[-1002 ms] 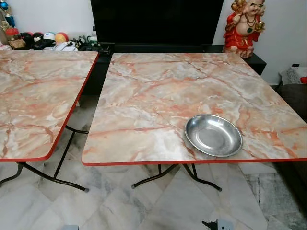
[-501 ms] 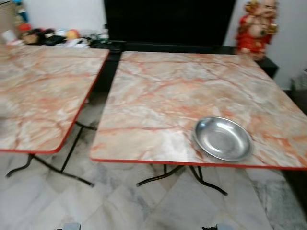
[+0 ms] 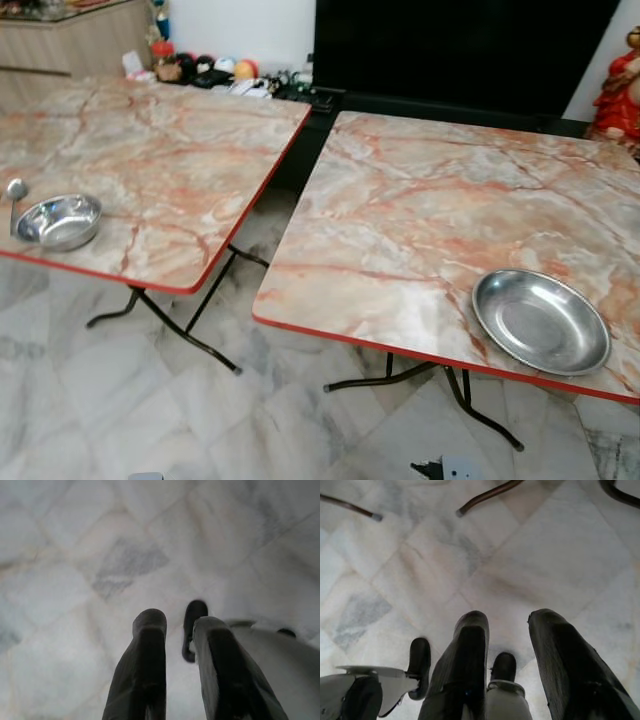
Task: Setting the table
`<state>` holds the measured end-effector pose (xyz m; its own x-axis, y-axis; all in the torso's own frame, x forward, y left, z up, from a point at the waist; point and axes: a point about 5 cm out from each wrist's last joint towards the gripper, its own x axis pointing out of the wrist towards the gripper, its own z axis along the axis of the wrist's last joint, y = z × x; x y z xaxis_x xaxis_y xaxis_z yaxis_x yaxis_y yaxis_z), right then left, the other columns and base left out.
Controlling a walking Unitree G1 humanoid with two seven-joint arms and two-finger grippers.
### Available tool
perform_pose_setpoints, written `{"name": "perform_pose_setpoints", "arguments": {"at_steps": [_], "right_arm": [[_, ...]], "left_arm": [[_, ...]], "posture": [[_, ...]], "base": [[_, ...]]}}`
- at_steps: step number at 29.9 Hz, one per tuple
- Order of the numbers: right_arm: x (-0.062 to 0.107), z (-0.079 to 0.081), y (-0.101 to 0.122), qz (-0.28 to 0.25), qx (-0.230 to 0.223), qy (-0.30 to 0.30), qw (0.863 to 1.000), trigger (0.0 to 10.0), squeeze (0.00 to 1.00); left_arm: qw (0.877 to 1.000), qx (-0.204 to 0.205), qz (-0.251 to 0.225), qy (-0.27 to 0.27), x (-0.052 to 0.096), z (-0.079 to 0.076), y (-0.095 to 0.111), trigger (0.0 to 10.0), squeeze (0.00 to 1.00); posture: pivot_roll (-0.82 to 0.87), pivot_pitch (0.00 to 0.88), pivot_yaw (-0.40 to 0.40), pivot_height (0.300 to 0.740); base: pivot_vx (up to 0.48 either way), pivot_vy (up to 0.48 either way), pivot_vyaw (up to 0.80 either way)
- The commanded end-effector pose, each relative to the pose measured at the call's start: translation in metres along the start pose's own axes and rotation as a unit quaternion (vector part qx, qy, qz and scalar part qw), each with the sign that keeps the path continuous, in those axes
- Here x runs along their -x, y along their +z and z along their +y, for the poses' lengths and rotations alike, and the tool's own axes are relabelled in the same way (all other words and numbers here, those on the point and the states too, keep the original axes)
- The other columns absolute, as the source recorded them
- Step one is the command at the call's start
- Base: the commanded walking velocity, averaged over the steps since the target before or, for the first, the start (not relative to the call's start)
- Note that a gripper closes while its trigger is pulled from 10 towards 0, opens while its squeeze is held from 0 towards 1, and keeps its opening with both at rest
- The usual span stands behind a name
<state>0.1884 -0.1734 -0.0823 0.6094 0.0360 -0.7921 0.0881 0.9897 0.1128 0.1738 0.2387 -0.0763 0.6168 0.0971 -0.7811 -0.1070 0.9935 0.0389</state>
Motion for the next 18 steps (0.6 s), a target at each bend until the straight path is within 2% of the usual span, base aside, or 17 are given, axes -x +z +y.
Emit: {"name": "perform_pose_setpoints", "arguments": {"at_steps": [1,6,18], "right_arm": [[0.001,-0.004,-0.006,0.012,-0.005,-0.007,1.0,10.0,0.0],[0.001,-0.002,-0.006,0.012,-0.006,-0.005,1.0,10.0,0.0],[0.001,0.0,-0.005,0.011,-0.005,0.0,1.0,10.0,0.0]], "left_arm": [[1.0,-0.002,0.002,-0.004,0.0,-0.004,-0.002,10.0,0.0],[1.0,0.004,-0.008,-0.005,-0.002,-0.007,0.005,10.0,0.0],[1.0,0.007,-0.021,-0.006,-0.004,-0.009,0.014,10.0,0.0]], "posture": [[0.07,0.018,-0.033,0.74],[0.07,0.026,-0.04,0.74],[0.08,0.044,-0.038,0.74]], "base": [[0.0,0.0,0.0],[0.0,0.0,0.0],[0.0,0.475,0.0]]}}
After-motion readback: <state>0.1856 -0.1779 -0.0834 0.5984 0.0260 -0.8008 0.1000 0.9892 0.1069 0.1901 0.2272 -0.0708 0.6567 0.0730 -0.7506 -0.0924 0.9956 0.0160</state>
